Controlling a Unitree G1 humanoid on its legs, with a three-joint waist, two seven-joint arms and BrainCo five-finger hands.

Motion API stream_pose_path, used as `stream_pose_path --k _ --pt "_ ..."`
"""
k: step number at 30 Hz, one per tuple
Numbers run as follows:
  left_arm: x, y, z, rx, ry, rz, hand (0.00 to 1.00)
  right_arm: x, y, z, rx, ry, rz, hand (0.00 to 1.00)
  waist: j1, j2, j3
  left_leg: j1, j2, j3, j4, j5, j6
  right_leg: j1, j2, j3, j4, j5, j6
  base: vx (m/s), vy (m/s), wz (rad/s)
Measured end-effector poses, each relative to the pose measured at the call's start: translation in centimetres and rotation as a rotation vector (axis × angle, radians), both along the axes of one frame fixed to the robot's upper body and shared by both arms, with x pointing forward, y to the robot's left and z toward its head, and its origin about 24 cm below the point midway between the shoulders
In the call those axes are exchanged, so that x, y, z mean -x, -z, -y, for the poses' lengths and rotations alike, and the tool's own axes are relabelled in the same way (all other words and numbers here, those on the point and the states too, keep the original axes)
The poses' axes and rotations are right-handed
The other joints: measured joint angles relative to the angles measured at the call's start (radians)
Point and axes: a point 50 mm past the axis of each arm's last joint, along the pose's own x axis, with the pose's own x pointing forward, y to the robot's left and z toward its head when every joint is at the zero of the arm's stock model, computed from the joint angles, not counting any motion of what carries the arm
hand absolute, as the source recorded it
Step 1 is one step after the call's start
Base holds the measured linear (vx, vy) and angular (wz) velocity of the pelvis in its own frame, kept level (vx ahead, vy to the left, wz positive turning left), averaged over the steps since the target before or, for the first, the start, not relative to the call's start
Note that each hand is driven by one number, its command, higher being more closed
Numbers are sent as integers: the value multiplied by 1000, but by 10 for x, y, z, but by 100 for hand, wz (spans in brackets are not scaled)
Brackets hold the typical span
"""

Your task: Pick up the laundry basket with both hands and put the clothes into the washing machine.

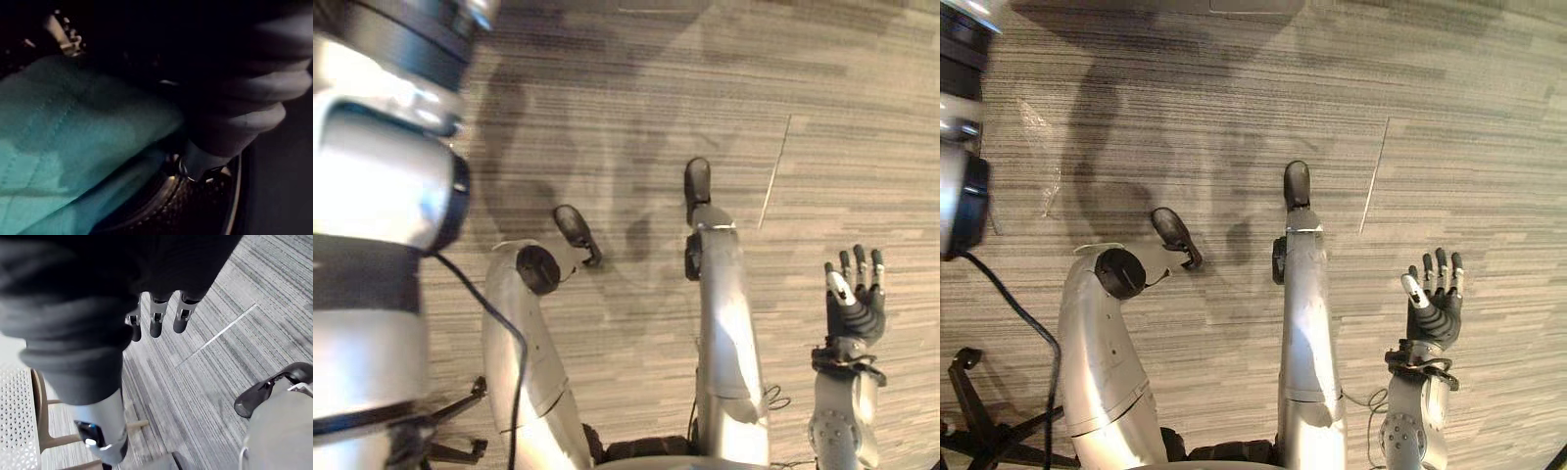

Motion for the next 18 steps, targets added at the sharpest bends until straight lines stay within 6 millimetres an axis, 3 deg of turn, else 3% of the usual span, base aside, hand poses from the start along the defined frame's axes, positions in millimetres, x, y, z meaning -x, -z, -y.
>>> stream_pose_path --k 3,6,10,14,18 --pt "-11 20 16 -33 23 -49 0 -2 -5 4 12 22 8 0 9 0 0 16 -19 0 -11 2 -2 15 -21 -4 5 -9 -2 -27 16 22" --pt "-15 25 16 -42 17 -66 0 -3 -5 4 -1 40 13 0 11 0 0 23 -27 -5 -19 3 -3 26 -31 -13 6 -17 -4 -27 21 12" --pt "-34 51 14 -83 7 -168 0 -3 -4 3 -26 57 21 0 14 0 0 23 -57 -35 -25 13 -20 34 -55 -36 38 -44 -5 -8 4 27" --pt "-63 102 4 -58 24 -347 0 -5 -5 0 -53 61 32 0 24 -1 0 31 -95 -70 -25 30 -37 43 -93 -63 103 -97 -21 2 -36 49" --pt "-88 172 -18 98 55 -564 0 -5 -2 1 -63 76 14 0 28 -1 -1 66 -144 -115 -26 48 -68 80 -141 -91 185 -164 -47 -24 -93 60"
